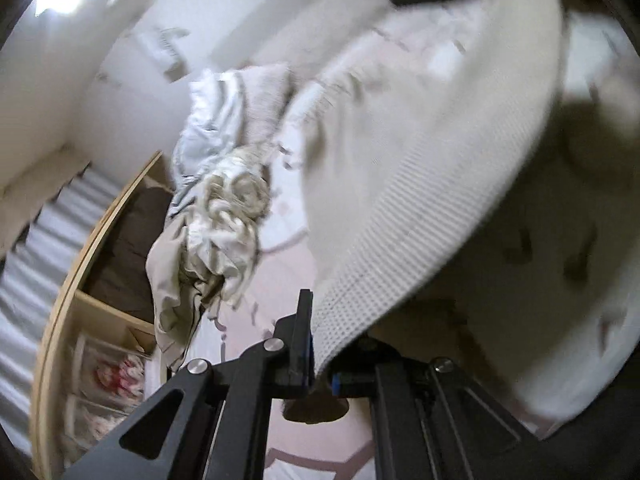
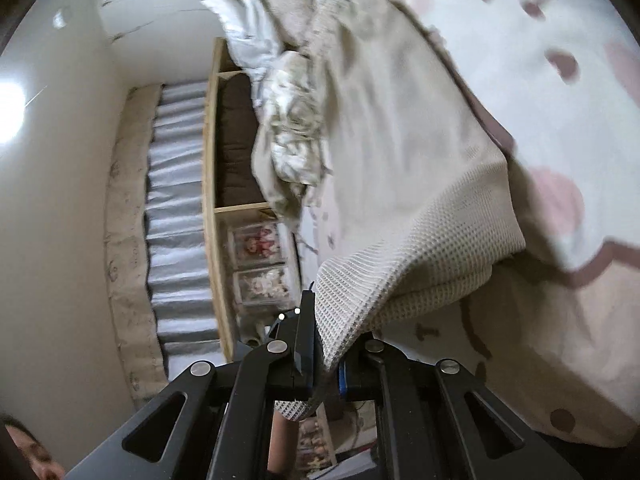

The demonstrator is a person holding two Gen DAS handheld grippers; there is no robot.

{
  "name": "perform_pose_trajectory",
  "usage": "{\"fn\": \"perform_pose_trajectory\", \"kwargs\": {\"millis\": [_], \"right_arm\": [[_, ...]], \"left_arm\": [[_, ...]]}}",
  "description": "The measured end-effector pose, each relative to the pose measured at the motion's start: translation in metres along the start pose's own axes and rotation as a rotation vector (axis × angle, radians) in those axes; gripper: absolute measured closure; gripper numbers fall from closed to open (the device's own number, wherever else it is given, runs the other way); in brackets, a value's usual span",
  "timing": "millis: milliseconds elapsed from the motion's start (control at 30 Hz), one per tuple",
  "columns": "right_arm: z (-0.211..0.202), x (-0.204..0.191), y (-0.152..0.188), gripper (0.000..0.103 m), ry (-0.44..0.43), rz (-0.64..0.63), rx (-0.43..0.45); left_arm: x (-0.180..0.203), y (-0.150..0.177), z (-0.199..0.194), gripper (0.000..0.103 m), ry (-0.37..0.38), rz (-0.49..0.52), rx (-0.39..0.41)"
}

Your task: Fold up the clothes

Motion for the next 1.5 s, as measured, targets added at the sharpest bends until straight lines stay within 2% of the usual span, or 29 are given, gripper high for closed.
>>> {"fn": "perform_pose_trajectory", "kwargs": {"millis": [67,167,300,367,500,600,700,767,800,900,1033,1200,1333,1500], "right_arm": [[-0.009,-0.02,-0.003,0.094,-0.014,-0.062,0.016],[-0.024,-0.048,-0.003,0.094,-0.036,-0.148,0.039],[-0.051,-0.082,0.006,0.094,-0.083,-0.24,0.07],[-0.065,-0.09,0.018,0.094,-0.114,-0.256,0.075],[-0.091,-0.096,0.051,0.094,-0.109,-0.276,0.072],[-0.109,-0.092,0.079,0.094,-0.083,-0.274,0.062],[-0.108,-0.06,0.09,0.094,-0.039,-0.174,0.045],[-0.101,-0.032,0.084,0.094,-0.024,-0.086,0.041],[-0.096,-0.019,0.079,0.094,-0.017,-0.038,0.037],[-0.09,-0.007,0.056,0.094,-0.008,0.001,0.05],[-0.089,-0.033,0.009,0.094,0.0,-0.07,0.081],[-0.077,-0.048,-0.052,0.094,0.066,-0.113,0.094],[-0.053,-0.033,-0.103,0.094,0.137,-0.07,0.095],[-0.027,0.006,-0.159,0.094,0.199,0.043,0.121]], "left_arm": [[-0.015,-0.022,-0.016,0.096,0.01,-0.067,0.041],[-0.025,-0.057,-0.044,0.096,0.021,-0.111,0.103],[-0.019,-0.075,-0.086,0.096,0.055,-0.13,0.149],[-0.016,-0.078,-0.112,0.096,0.09,-0.14,0.167],[-0.006,-0.073,-0.167,0.096,0.17,-0.15,0.173],[0.014,-0.058,-0.187,0.096,0.293,-0.164,0.097],[0.043,-0.034,-0.167,0.096,0.409,-0.166,-0.035],[0.061,-0.021,-0.145,0.096,0.448,-0.142,-0.129],[0.064,-0.022,-0.139,0.096,0.463,-0.14,-0.149],[0.057,-0.043,-0.118,0.096,0.507,-0.151,-0.169],[0.026,-0.079,-0.083,0.096,0.536,-0.169,-0.177],[0.004,-0.103,-0.02,0.096,0.582,-0.138,-0.27],[0.005,-0.113,0.039,0.095,0.621,-0.144,-0.37],[0.015,-0.115,0.106,0.093,0.639,-0.189,-0.469]]}}
Point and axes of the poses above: each gripper's, at about its wrist camera, not at the fingertips, and z roughly the way its jaws point, x to its right, y to its underside, the point moved 10 cm from there along z, roughly the way its jaws point, and after that the axes turned 3 degrees about -y, right-handed, at the moved point
